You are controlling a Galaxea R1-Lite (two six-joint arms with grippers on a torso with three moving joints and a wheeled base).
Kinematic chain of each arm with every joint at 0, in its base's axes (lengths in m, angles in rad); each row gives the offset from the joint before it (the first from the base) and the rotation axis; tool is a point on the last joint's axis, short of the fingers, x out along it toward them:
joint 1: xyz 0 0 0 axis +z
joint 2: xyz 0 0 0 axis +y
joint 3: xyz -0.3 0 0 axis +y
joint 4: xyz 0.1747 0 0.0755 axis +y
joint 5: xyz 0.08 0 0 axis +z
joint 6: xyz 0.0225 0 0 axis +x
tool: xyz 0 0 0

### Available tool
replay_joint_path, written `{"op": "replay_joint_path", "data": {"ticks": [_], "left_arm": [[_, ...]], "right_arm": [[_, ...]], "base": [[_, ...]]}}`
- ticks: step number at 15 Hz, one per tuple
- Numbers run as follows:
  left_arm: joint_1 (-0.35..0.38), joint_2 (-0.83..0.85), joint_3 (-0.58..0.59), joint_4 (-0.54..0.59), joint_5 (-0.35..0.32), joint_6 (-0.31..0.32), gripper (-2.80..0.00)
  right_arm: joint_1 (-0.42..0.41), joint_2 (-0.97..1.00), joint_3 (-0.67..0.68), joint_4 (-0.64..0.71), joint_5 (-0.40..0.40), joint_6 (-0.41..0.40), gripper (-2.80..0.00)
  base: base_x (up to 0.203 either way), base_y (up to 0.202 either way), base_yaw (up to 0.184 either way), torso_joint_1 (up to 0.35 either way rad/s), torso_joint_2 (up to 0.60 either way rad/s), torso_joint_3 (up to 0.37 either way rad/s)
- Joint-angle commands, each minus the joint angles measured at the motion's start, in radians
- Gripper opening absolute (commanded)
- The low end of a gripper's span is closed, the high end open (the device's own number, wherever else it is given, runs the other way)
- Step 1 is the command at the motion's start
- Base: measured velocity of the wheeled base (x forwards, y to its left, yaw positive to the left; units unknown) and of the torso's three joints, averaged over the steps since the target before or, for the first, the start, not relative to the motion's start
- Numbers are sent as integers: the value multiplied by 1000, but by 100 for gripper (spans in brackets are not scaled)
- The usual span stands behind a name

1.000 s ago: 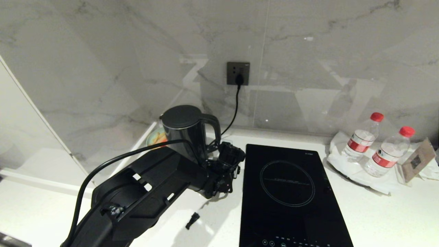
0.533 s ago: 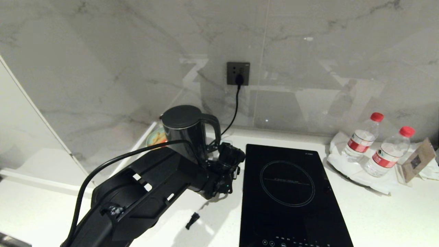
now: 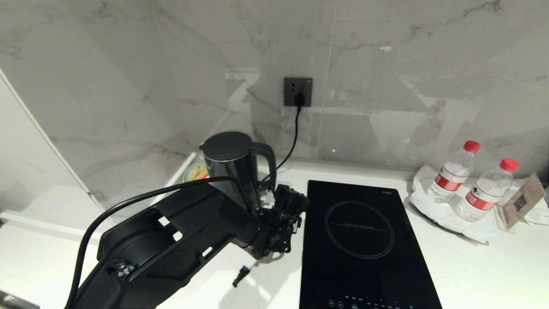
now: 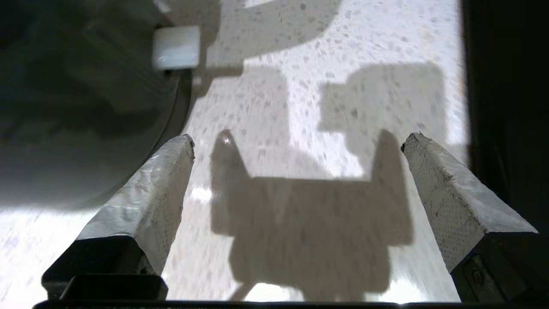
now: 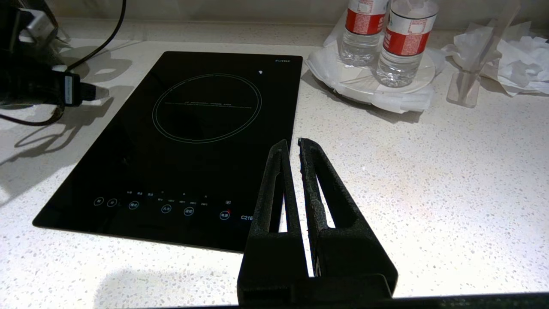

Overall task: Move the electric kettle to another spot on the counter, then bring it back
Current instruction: Finish boiling water, then pick up the kettle

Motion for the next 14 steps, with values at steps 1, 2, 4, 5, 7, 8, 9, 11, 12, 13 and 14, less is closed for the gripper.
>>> {"op": "replay_joint_path", "data": {"ticks": [1,2,4,5,7,8,9,11,12,13,14], "left_arm": [[-20,-83,93,-54,3,-7,0],[-28,-117,135,-91,3,-7,0],[-43,-190,211,-141,2,-8,0],[-49,-231,248,-156,1,-9,0],[-60,-298,297,-170,-1,-14,0],[-63,-323,312,-173,-2,-18,0],[-66,-349,319,-174,-1,-25,0],[-63,-385,313,-174,-9,-26,0],[-62,-399,305,-173,-12,-23,0],[-62,-400,294,-173,-11,-20,0],[-67,-394,280,-173,-8,-16,0]], "right_arm": [[0,2,0,0,0,0,-280],[0,1,0,0,0,0,-280],[0,2,0,0,0,0,-280],[0,2,0,0,0,-2,-280],[0,0,0,0,0,0,-280],[0,2,0,0,0,-1,-280],[0,2,0,0,0,0,-280],[0,1,0,0,0,0,-280],[0,2,0,0,0,-1,-280],[0,2,0,0,0,-1,-280],[0,2,0,0,-1,0,-280]], "base": [[0,0,0,0,0,0],[0,0,0,0,0,0],[0,0,0,0,0,0],[0,0,0,0,0,0],[0,0,0,0,0,0],[0,0,0,0,0,0],[0,0,0,0,0,0],[0,0,0,0,0,0],[0,0,0,0,0,0],[0,0,0,0,0,0],[0,0,0,0,0,0]]}}
